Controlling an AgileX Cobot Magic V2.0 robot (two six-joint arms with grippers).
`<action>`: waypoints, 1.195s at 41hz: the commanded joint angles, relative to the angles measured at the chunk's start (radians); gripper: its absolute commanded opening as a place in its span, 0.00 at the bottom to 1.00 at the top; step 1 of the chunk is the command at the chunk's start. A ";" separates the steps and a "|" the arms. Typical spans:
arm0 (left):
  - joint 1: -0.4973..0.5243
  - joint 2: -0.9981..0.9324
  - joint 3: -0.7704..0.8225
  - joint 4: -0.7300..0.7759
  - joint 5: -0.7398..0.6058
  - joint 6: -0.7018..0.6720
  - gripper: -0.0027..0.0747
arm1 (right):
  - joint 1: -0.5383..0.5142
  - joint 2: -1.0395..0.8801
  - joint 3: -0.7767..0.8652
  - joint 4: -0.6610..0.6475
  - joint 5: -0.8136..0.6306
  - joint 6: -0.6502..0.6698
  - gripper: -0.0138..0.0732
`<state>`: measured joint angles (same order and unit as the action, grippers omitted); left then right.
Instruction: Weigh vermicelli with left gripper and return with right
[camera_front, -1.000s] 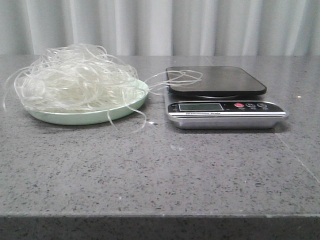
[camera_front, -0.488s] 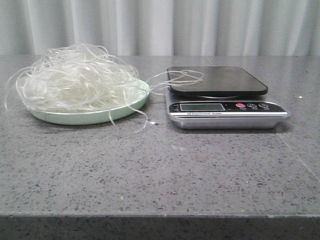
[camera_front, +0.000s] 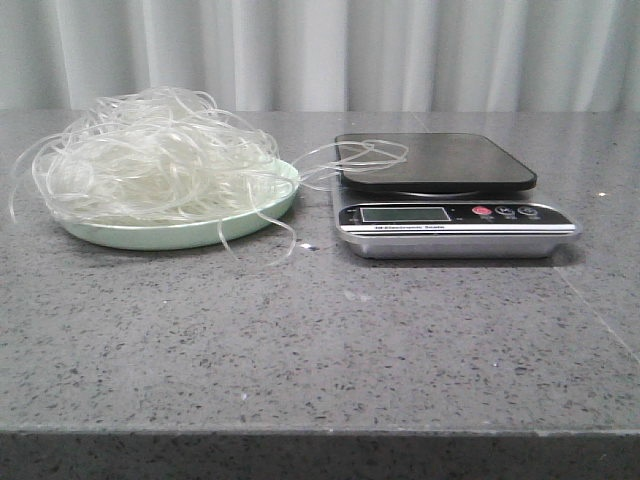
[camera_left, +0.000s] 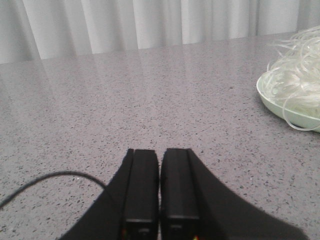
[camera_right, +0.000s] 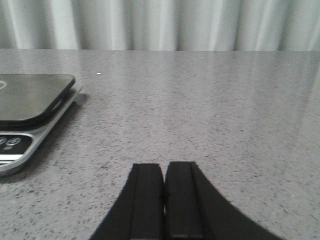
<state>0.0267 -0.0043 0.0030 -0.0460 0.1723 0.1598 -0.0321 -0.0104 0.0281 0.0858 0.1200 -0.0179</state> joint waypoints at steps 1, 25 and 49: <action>0.002 -0.020 0.007 -0.012 -0.073 -0.009 0.21 | -0.025 -0.013 -0.008 0.009 -0.085 0.004 0.33; 0.002 -0.020 0.007 -0.012 -0.073 -0.009 0.21 | -0.025 -0.017 -0.007 0.009 -0.071 0.004 0.33; 0.002 -0.020 0.007 -0.012 -0.073 -0.009 0.21 | -0.025 -0.017 -0.007 0.009 -0.071 0.004 0.33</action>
